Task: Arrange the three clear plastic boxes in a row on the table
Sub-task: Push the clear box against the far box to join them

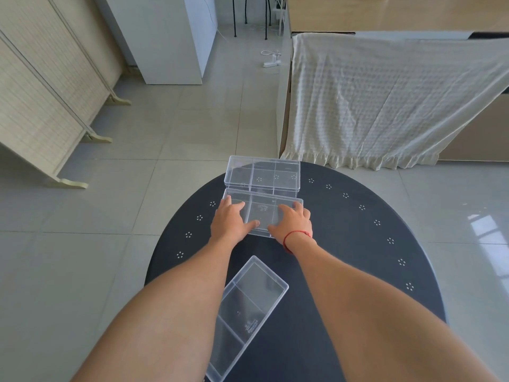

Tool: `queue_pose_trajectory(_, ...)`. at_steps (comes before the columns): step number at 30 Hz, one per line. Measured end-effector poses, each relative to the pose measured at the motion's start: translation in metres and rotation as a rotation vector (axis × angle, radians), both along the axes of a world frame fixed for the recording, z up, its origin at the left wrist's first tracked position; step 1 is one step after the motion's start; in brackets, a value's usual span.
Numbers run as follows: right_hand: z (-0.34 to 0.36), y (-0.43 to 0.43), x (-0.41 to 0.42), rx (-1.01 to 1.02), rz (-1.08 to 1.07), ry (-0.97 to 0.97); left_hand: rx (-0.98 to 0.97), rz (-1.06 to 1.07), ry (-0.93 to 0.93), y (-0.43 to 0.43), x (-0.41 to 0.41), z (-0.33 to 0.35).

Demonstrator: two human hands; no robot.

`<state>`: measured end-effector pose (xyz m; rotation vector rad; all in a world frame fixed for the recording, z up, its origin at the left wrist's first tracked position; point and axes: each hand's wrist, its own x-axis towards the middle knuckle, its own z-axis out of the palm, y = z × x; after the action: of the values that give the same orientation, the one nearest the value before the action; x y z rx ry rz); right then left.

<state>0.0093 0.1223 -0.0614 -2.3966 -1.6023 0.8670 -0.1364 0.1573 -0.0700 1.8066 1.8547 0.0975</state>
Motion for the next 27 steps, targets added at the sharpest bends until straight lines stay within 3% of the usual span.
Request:
queue_pose_trajectory(9,-0.002,0.016,0.003,-0.009,-0.028,0.025,0.036,0.013,0.030,-0.001,0.006,0.002)
queue_pose_trajectory(14,-0.001,0.021,0.007,0.076,-0.167,0.035,0.186,0.091,0.019,0.015,-0.002,0.007)
queue_pose_trajectory(19,-0.004,0.036,0.009,0.007,-0.280,0.240,-0.017,0.048,-0.117,0.041,-0.011,0.007)
queue_pose_trajectory(27,-0.007,0.050,0.013,-0.028,-0.173,0.142,-0.062,-0.003,-0.147,0.049,-0.012,0.000)
